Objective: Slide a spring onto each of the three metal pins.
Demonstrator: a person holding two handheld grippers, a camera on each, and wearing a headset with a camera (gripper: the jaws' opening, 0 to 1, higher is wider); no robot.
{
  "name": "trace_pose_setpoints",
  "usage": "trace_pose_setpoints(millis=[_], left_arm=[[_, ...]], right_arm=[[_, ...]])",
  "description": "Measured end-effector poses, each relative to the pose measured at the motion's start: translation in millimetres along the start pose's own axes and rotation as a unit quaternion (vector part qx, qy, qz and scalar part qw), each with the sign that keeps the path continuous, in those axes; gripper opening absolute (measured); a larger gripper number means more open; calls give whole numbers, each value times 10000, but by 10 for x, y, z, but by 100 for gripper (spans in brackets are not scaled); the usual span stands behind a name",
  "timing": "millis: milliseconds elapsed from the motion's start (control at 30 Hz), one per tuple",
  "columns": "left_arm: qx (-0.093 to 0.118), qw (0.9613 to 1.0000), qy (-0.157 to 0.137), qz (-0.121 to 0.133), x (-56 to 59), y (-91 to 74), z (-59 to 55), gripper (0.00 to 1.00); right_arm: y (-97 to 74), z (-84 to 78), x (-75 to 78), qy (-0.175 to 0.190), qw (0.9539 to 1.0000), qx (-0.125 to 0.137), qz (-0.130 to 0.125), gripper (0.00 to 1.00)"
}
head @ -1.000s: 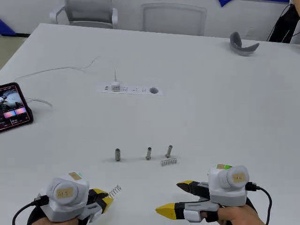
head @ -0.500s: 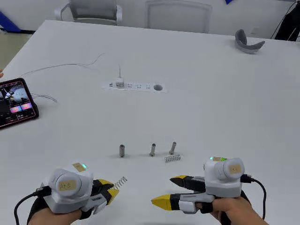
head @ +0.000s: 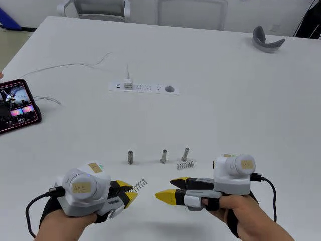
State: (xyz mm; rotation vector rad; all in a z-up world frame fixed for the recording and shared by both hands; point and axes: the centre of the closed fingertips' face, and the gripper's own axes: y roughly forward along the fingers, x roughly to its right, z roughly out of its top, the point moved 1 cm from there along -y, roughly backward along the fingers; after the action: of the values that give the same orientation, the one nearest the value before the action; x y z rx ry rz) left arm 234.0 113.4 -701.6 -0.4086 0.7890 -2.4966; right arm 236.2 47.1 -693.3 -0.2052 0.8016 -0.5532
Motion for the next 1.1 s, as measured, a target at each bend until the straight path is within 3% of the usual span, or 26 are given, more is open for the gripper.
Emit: trace_pose_setpoints(millis=[267, 667, 1100], left_arm=[[81, 9998, 163, -114, 73, 32, 113, 11], [192, 9991, 336, -154, 118, 36, 225, 11], [273, 9983, 477, -184, 132, 30, 346, 10]], right_arm=[[86, 147, -35, 180, 9994, 159, 259, 47], [167, 240, -116, 423, 9971, 202, 600, 41], [195, 223, -191, 574, 9950, 73, 809, 22]])
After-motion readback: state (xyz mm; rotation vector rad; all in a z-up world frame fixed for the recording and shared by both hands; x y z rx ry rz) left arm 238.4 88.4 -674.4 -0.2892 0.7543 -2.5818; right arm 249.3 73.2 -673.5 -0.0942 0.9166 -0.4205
